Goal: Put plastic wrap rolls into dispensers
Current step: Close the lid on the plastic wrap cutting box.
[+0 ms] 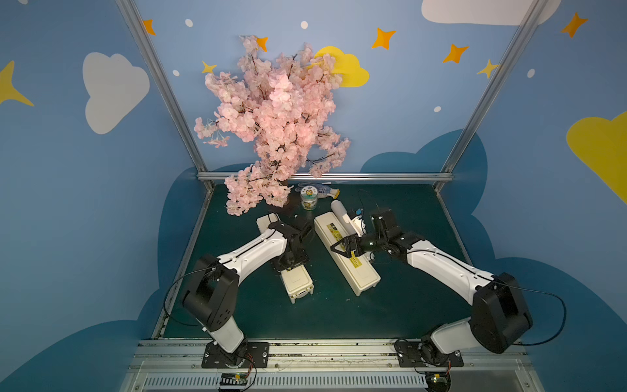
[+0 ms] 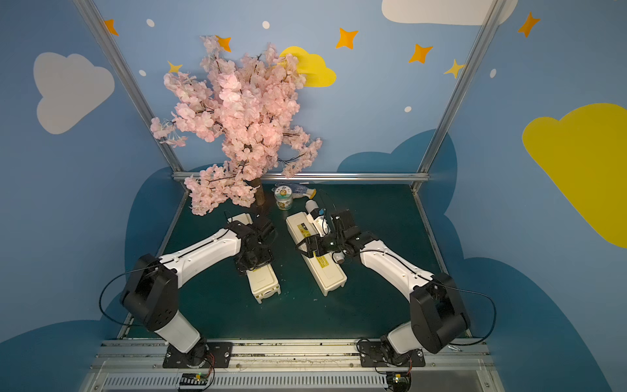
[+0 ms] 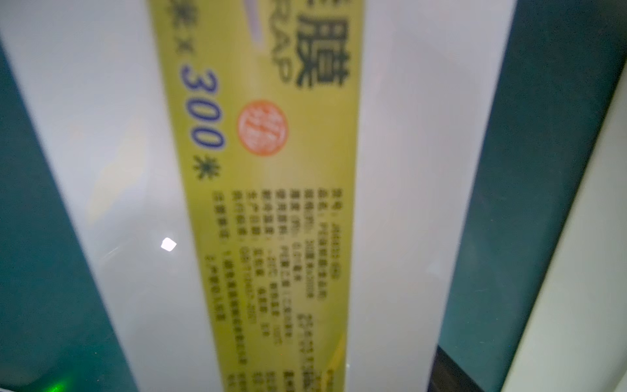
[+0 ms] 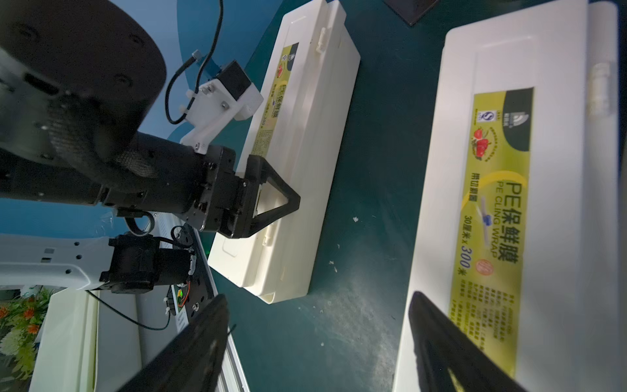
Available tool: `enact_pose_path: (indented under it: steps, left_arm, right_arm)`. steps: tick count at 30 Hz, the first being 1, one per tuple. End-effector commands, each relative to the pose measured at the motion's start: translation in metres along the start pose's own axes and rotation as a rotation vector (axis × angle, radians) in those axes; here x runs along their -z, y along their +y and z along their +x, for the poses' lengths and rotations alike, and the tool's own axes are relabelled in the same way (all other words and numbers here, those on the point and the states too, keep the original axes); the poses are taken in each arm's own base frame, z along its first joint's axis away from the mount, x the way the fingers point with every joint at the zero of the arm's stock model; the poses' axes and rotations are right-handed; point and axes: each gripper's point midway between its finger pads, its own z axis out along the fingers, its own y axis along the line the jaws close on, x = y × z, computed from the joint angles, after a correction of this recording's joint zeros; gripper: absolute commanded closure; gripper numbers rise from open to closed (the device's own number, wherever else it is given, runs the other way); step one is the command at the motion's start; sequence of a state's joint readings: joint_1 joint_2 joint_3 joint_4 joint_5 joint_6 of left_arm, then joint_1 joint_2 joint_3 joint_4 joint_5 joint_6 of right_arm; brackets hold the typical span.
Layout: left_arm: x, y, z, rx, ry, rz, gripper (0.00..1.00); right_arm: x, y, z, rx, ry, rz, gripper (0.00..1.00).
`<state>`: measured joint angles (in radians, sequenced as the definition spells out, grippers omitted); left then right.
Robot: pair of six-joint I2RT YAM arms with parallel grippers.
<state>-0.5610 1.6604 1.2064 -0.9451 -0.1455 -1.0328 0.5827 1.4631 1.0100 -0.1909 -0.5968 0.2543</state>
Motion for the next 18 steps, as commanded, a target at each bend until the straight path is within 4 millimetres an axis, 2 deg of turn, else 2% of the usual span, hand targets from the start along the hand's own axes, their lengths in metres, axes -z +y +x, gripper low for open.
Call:
enact_pose_path:
  steps: [1, 9, 18]
  left_arm:
    - [-0.015, 0.028, 0.012, -0.022, 0.046, -0.1, 0.18]
    - [-0.019, 0.029, 0.028, -0.008, 0.076, -0.087, 0.18]
    - [-0.019, 0.029, 0.038, 0.004, 0.087, -0.095, 0.17]
  right_arm:
    - [0.0, 0.009, -0.001, 0.039, 0.002, -0.044, 0.18]
    - [-0.003, 0.017, 0.0, 0.054, 0.009, -0.089, 0.18]
    - [-0.005, 0.053, 0.013, 0.126, 0.049, -0.246, 0.2]
